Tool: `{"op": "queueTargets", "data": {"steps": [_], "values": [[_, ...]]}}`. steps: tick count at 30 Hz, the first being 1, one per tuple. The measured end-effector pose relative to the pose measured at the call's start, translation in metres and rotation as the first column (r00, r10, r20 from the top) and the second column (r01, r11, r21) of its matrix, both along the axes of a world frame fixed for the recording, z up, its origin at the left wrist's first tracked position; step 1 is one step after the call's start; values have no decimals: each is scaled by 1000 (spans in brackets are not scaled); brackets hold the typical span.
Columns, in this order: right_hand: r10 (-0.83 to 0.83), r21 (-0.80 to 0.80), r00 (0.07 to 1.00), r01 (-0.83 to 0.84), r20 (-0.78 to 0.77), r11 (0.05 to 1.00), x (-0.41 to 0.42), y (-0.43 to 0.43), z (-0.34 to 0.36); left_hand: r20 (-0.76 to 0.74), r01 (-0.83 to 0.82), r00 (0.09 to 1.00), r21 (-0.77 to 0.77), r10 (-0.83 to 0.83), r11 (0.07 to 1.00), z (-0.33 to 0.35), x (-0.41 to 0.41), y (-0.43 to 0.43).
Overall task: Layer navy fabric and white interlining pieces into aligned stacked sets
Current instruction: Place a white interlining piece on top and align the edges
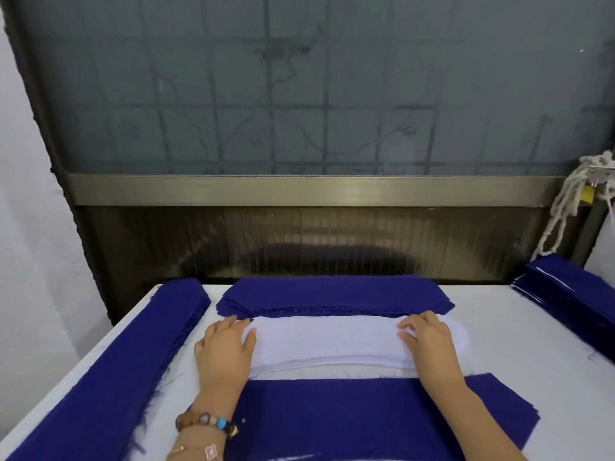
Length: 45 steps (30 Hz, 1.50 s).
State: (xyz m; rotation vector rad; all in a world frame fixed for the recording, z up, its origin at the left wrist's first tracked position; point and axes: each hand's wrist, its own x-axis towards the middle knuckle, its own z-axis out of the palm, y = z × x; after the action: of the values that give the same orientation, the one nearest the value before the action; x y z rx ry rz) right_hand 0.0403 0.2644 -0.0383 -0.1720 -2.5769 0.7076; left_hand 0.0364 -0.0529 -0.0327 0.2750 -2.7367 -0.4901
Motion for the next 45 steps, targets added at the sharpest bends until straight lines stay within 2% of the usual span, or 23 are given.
{"op": "queueTargets", "data": {"steps": [4,8,13,16,19,24,28,29,31,33,35,37,41,43,45], "values": [[4,-17,1000,-4,1,1000,1,-2,4,-121,-12,993,10,13,1000,4,4,-1],[-9,1,1000,9,12,1000,1,-2,3,-245,64,968,29,-55,998,7,4,-2],[4,58,1000,-6,30,998,0,-1,2,-233,191,957,53,-174,980,11,6,-2],[13,151,998,-23,68,988,-1,1,2,-219,210,954,10,-203,978,14,7,-4],[3,211,995,-23,96,977,-3,1,1,-220,224,953,48,-209,973,17,7,-10],[-10,210,994,-12,105,978,-4,0,-1,-369,212,922,227,-117,950,24,14,-18],[-28,192,995,9,94,981,-3,0,-1,-436,252,883,126,-175,959,21,14,-21],[-25,189,995,8,91,982,-3,0,0,-454,262,875,149,-169,954,19,14,-21],[-7,166,996,-9,94,986,-2,0,2,-436,323,884,315,-166,893,16,15,-23],[14,119,995,-26,101,993,-2,1,4,-392,407,891,469,-228,784,14,14,-27],[24,99,995,-34,97,995,-2,2,5,-367,437,891,540,-266,719,10,12,-33],[5,123,998,-13,67,992,-1,4,5,-340,421,902,565,-265,709,8,11,-36],[-211,248,977,199,25,948,7,15,13,-315,385,919,579,-239,719,5,10,-36],[-248,205,968,235,45,950,12,25,17,-304,364,926,565,-224,741,3,9,-35],[-225,80,972,220,65,972,13,35,17,-292,347,933,559,-213,753,4,9,-34]]}}
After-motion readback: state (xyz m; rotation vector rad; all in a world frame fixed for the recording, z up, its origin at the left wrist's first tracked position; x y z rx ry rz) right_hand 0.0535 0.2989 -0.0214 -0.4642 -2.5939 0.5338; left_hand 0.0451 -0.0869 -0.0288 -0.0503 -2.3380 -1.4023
